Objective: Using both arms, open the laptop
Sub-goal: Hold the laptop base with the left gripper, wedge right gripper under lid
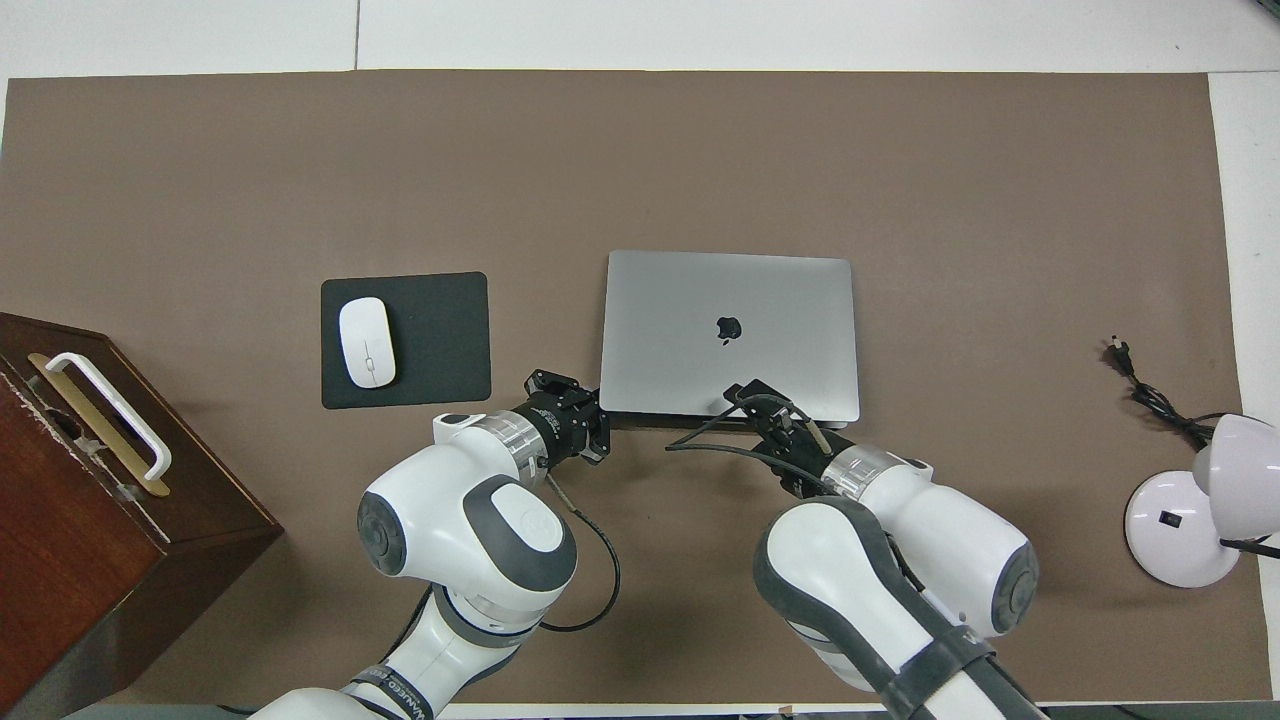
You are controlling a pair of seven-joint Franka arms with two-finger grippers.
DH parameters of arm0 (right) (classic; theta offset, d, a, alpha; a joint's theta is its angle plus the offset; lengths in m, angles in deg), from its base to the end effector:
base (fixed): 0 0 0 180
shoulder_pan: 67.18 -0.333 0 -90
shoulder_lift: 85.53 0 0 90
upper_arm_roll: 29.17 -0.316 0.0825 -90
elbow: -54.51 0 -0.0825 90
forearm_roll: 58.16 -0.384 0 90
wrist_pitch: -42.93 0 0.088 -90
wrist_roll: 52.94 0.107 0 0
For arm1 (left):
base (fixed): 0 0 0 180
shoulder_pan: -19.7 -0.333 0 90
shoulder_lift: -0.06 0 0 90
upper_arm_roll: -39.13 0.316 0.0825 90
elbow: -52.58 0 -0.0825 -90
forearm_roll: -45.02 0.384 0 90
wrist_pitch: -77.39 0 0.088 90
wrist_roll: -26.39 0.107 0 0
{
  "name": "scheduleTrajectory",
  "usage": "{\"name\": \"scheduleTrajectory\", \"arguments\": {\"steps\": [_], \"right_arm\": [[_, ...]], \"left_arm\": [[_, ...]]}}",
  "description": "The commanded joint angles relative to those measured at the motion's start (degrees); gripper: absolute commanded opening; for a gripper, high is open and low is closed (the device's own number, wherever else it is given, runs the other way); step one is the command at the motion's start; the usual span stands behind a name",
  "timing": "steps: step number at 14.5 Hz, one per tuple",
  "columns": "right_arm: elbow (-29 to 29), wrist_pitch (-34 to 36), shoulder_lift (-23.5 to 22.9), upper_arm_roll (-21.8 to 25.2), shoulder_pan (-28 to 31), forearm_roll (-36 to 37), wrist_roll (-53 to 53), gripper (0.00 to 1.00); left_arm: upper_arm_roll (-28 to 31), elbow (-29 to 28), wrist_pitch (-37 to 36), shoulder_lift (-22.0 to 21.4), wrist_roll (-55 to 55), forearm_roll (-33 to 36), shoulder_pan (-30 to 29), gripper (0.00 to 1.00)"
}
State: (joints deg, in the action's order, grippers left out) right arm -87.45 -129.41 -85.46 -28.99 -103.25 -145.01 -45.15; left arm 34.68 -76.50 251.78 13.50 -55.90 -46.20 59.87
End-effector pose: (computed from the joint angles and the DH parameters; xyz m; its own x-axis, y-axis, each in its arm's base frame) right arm 0.4153 0.2106 0.3077 0.5933 -0.7901 -0.1541 -0.6911 -0.4017 -0.6009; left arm 0.4253 -0.3113 0.2733 -0.4854 0.6190 -0.6174 0.7989 0.6009 -0.0258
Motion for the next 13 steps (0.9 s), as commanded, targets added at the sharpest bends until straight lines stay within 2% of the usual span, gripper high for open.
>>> {"name": "scheduleTrajectory", "arguments": {"steps": [1, 13], "right_arm": [[2.47, 0.16, -1.47, 0.96, 0.12, -1.75, -0.67, 1.0], [5.2, 0.69, -2.88, 3.68, 0.2, -0.87, -2.69, 1.0]], "left_arm": [[0.05, 1.82, 0.78, 4.14, 1.87, -0.72, 1.05, 0.0], [0.05, 1.82, 0.78, 4.23, 2.75, -0.72, 1.93, 0.0]]}}
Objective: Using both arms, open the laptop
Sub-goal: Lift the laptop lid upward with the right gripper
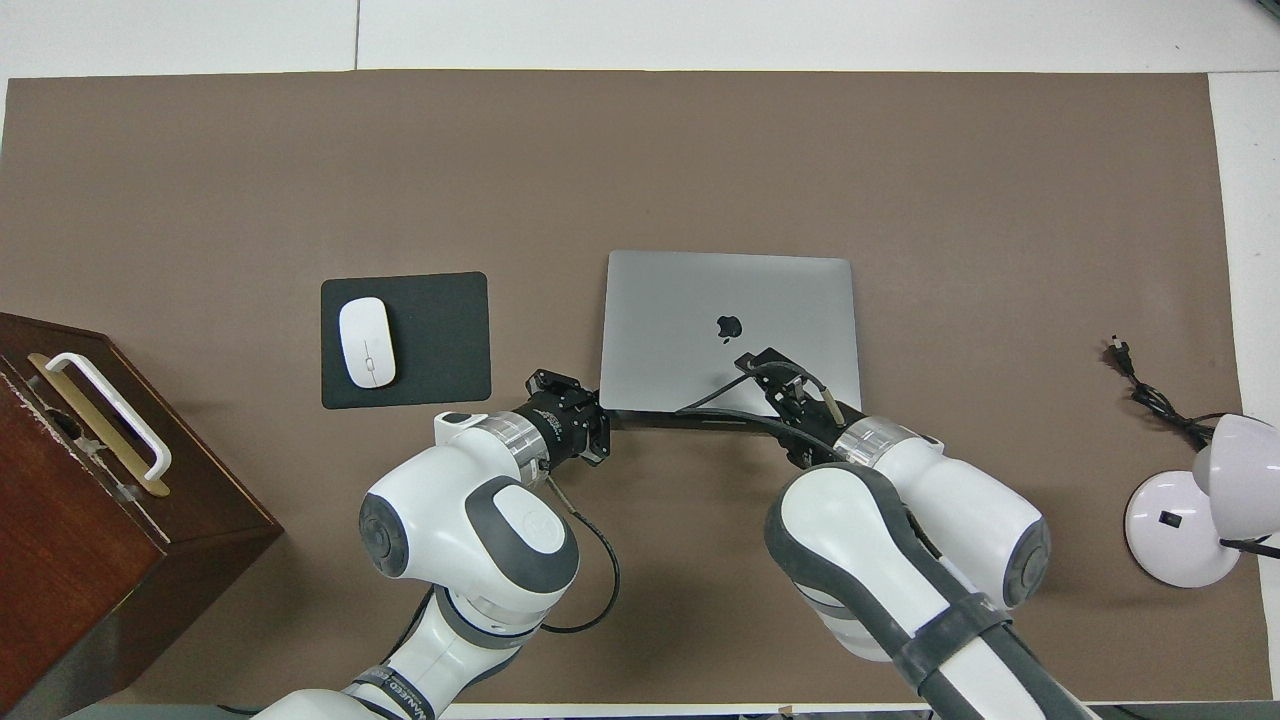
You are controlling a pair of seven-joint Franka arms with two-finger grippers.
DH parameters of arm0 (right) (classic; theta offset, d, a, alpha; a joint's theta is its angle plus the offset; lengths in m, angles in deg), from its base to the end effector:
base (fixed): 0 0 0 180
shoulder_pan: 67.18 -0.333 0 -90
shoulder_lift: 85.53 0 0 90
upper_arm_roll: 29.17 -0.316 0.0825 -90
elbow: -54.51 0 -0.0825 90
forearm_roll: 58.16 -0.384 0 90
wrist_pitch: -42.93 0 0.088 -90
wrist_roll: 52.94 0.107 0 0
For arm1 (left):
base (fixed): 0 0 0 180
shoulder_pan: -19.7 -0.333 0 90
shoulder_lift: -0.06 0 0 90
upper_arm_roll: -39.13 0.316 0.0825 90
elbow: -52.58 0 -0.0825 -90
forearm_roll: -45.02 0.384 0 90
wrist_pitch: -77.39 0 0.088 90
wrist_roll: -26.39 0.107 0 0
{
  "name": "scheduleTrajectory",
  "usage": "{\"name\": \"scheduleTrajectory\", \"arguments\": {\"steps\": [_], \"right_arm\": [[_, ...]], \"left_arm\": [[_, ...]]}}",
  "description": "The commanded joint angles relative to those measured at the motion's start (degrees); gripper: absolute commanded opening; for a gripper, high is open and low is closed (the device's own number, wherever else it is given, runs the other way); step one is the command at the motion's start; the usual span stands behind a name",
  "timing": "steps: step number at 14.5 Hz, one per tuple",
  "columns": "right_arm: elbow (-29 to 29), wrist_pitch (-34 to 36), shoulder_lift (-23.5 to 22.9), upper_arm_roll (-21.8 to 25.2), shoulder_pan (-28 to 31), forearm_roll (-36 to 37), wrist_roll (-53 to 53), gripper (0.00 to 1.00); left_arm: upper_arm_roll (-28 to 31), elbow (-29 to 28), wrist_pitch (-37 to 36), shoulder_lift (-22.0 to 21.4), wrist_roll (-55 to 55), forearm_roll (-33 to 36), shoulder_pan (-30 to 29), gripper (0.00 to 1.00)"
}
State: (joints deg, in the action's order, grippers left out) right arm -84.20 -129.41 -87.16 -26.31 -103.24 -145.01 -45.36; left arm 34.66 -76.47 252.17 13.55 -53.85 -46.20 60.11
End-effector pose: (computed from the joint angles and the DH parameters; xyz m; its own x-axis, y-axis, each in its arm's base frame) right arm 0.4401 0.2009 0.3156 0.5617 -0.8136 -0.1499 -0.6927 -0.3635 -0.6229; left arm 0.4243 -0.3126 0.2734 -0.4543 0.6428 -0.6168 0.8160 0.5780 0.0014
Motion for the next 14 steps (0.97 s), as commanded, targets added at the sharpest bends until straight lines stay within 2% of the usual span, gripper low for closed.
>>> {"name": "scheduleTrajectory", "arguments": {"steps": [1, 8, 14], "right_arm": [[2.22, 0.69, -1.44, 1.09, 0.2, -0.86, -2.74, 1.0], [5.29, 0.69, -2.76, 1.89, 0.2, -0.86, -3.53, 1.0], [11.18, 0.69, -4.69, 1.89, 0.2, -0.86, -3.62, 1.0]], "left_arm": [[0.08, 1.78, 0.39, 4.18, 0.7, -0.72, 1.7, 0.0], [0.17, 1.87, 0.65, 4.26, 1.58, -0.63, 3.37, 0.0], [0.17, 1.95, 1.09, 5.23, 2.55, -0.46, 3.9, 0.0]]}}
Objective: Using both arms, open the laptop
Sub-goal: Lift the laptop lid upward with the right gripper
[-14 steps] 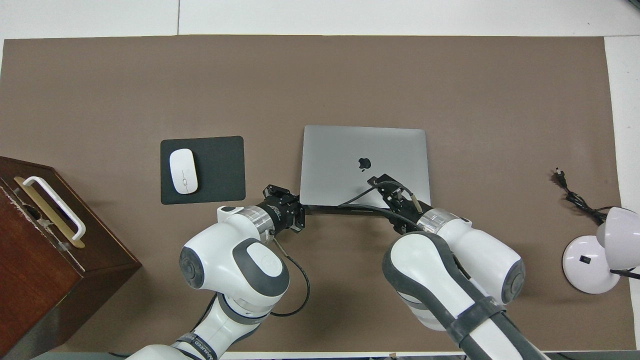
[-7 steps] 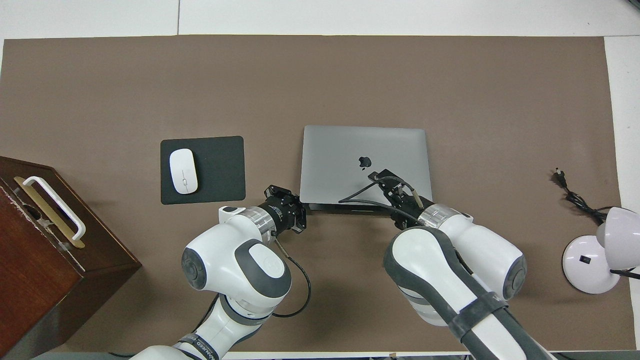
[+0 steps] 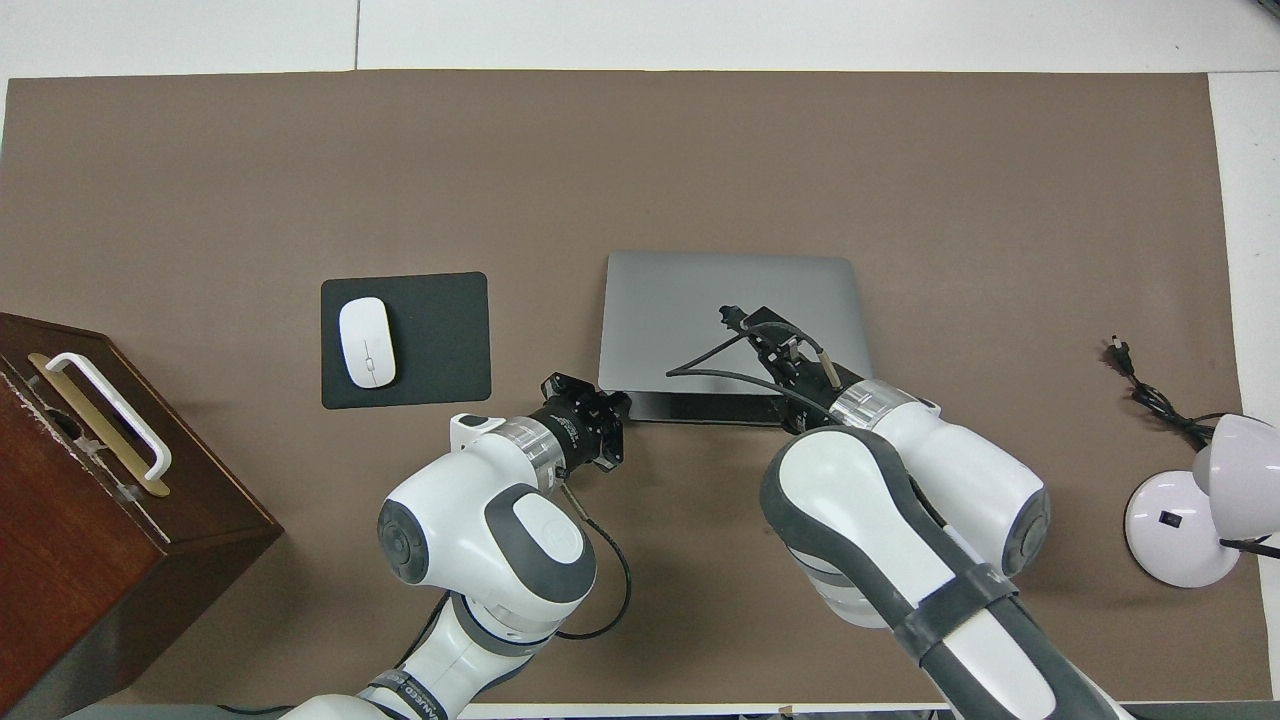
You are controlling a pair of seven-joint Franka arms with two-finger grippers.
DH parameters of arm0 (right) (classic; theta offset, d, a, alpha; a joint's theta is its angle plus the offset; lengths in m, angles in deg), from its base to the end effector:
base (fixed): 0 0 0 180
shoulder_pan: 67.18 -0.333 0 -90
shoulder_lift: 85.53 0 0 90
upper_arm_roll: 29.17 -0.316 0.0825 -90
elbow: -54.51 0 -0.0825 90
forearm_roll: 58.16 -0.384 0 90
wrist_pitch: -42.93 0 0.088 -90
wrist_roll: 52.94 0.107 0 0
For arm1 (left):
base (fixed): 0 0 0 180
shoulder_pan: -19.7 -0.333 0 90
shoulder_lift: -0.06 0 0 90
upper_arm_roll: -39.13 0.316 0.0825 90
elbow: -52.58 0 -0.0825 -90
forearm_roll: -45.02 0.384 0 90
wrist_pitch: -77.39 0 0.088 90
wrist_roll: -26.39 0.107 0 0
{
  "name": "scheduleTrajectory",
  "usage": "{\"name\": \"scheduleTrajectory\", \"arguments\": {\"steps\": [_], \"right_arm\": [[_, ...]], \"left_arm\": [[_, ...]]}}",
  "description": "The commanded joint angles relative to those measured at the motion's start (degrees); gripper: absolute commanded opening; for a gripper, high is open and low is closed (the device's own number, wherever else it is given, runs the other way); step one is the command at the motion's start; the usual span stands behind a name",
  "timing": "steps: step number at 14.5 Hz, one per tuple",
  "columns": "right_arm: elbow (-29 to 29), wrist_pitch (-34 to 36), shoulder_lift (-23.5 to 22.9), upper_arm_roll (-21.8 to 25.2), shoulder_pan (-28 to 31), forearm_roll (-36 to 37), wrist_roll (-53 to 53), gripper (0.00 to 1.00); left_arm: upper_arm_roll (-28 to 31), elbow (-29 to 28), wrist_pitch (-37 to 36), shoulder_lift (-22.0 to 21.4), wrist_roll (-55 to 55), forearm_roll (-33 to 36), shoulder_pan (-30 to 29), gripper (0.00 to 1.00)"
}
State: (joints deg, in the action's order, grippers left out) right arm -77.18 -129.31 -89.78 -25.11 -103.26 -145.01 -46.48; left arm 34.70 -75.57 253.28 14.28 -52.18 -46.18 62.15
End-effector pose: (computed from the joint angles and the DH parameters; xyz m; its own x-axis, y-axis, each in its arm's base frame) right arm 0.4767 0.2126 0.3420 0.5687 -0.8119 -0.1317 -0.6452 -0.3410 -0.6837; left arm 0.4174 -0.3283 0.2736 -0.4073 0.6744 -0.6159 0.8413 0.5395 0.0343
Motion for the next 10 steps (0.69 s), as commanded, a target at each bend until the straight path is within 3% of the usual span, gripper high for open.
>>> {"name": "scheduleTrajectory", "arguments": {"steps": [1, 10], "right_arm": [[4.94, 0.59, -2.07, 0.77, 0.31, -0.52, -2.76, 1.0], [13.65, 1.29, -3.83, 3.85, 1.89, 4.14, -4.35, 1.0]], "left_arm": [[0.12, 1.06, -0.02, 4.68, 1.05, -0.48, 1.85, 0.0], [0.12, 1.23, -0.02, 6.18, 3.69, -0.48, 0.98, 0.0]]}}
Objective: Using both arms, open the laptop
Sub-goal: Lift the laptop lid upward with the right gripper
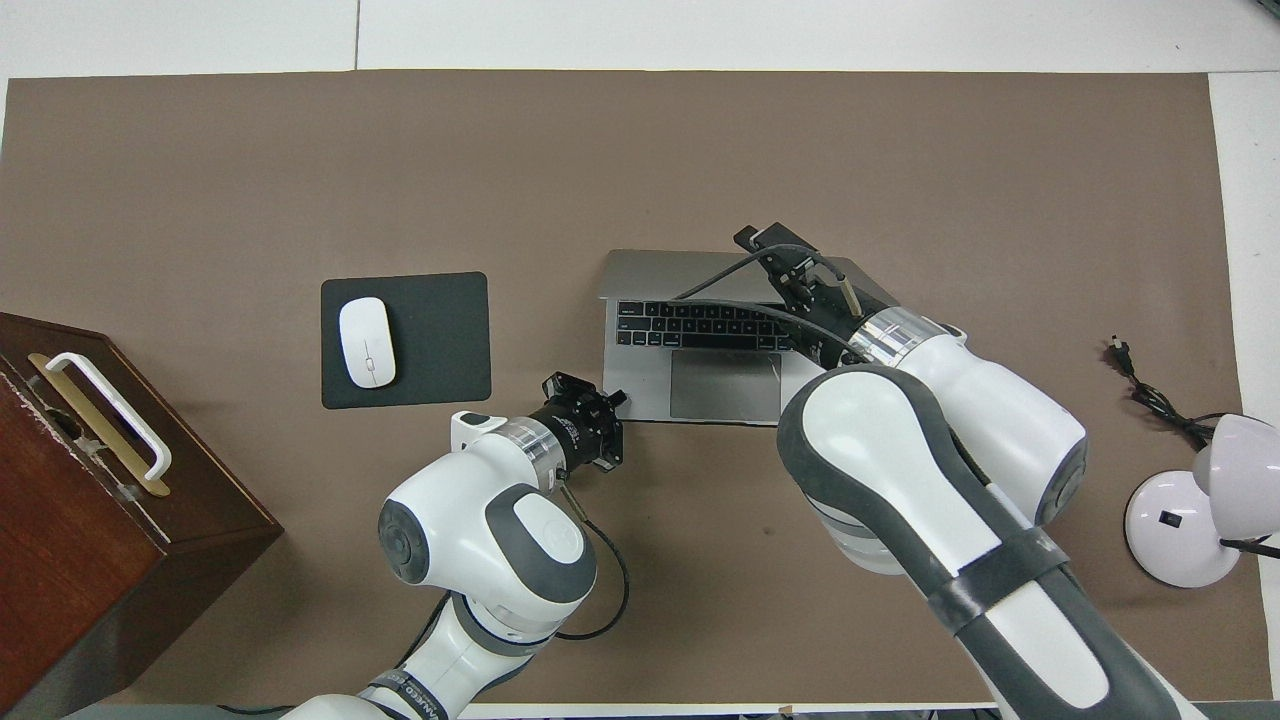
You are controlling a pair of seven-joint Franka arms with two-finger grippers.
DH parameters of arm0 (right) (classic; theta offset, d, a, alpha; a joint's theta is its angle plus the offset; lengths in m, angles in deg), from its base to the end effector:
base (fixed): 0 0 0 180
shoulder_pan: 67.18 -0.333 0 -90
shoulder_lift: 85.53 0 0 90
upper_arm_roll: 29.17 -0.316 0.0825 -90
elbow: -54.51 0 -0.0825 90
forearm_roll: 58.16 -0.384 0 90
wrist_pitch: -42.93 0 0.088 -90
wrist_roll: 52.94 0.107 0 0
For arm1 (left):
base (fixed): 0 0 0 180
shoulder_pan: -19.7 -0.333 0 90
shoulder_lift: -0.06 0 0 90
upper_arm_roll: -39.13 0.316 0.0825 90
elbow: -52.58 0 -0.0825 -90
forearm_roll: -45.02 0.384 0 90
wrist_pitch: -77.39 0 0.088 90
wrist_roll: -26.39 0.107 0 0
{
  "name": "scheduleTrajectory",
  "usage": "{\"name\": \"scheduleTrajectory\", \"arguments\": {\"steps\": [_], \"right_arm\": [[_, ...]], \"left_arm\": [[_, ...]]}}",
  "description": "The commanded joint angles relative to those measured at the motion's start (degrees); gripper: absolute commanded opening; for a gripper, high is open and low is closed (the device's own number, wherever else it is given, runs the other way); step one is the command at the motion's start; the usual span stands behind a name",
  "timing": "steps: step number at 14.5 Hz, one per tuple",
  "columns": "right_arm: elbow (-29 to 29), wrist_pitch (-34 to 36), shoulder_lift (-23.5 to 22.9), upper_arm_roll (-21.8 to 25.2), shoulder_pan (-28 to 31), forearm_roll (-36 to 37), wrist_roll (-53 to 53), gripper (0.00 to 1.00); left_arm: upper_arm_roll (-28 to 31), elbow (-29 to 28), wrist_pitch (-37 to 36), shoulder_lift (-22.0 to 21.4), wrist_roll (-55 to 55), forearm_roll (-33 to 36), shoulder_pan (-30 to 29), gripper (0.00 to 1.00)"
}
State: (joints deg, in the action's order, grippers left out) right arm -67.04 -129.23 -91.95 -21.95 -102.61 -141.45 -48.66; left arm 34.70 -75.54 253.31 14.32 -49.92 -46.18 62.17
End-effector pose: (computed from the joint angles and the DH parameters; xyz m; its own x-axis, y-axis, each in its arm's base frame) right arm 0.5349 0.2067 0.4022 0.5858 -0.8096 -0.0371 -0.5223 -0.3421 -0.7812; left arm 0.4174 -0.3285 0.2735 -0.3737 0.6953 -0.6138 0.8567 0.5125 0.0589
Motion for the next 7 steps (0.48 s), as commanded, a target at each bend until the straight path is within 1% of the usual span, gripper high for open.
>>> {"name": "scheduleTrajectory", "arguments": {"steps": [1, 5, 7], "right_arm": [[4.04, 1.38, -1.66, 0.77, 1.41, 0.58, -2.35, 1.0], [5.18, 1.3, -2.1, 0.86, 2.73, 0.58, -6.29, 1.0], [6.67, 1.3, -2.54, 0.86, 3.34, 0.24, -6.57, 1.0]], "left_arm": [[0.13, 1.3, -0.04, 6.13, 1.52, -0.57, 0.86, 0.0], [0.04, 1.3, -0.04, 6.13, 1.52, -0.57, 0.69, 0.0], [0.04, 1.65, -0.04, 6.13, 1.52, -0.57, 0.6, 0.0]]}}
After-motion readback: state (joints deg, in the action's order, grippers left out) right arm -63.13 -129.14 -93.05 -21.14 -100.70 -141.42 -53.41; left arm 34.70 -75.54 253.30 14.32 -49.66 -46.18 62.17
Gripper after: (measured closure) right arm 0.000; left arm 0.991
